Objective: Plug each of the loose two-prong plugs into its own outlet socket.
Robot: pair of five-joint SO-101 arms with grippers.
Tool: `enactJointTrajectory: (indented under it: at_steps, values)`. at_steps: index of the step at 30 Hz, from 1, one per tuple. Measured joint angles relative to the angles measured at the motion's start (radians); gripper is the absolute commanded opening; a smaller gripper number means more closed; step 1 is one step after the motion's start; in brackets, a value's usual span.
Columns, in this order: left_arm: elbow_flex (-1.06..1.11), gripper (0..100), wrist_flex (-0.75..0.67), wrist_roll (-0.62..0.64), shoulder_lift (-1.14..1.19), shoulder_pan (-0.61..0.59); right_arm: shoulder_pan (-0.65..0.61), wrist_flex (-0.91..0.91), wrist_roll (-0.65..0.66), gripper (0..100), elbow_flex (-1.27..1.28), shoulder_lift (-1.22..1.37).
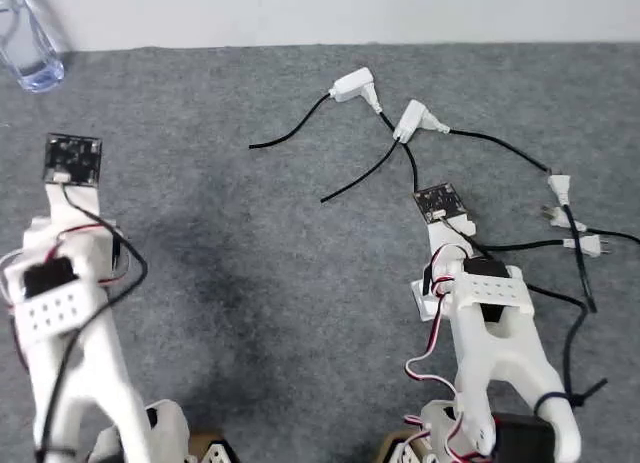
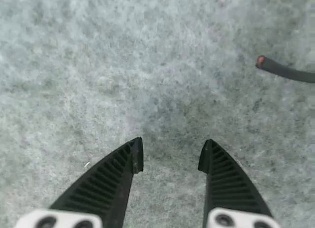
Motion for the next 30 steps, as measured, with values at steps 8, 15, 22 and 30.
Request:
enactJointTrajectory:
  at_steps: [8, 15, 22, 30]
  values:
    - [-0.135, 11, -0.086, 0.029, 0.348, -0.011, 0.000, -0.014, -0.003, 19.0, 0.000, 0.000]
    - [-0.259, 11, -0.089, 0.069, 0.611, -0.084, -0.023, -0.063, 0.017, 19.0, 0.046, 0.000]
    - [-0.342, 11, -0.080, 0.095, 0.703, -0.126, -0.043, -0.063, 0.029, 19.0, 0.046, 0.000]
    - [-0.345, 12, -0.112, 0.095, 0.712, -0.126, -0.048, -0.063, 0.031, 19.0, 0.046, 0.000]
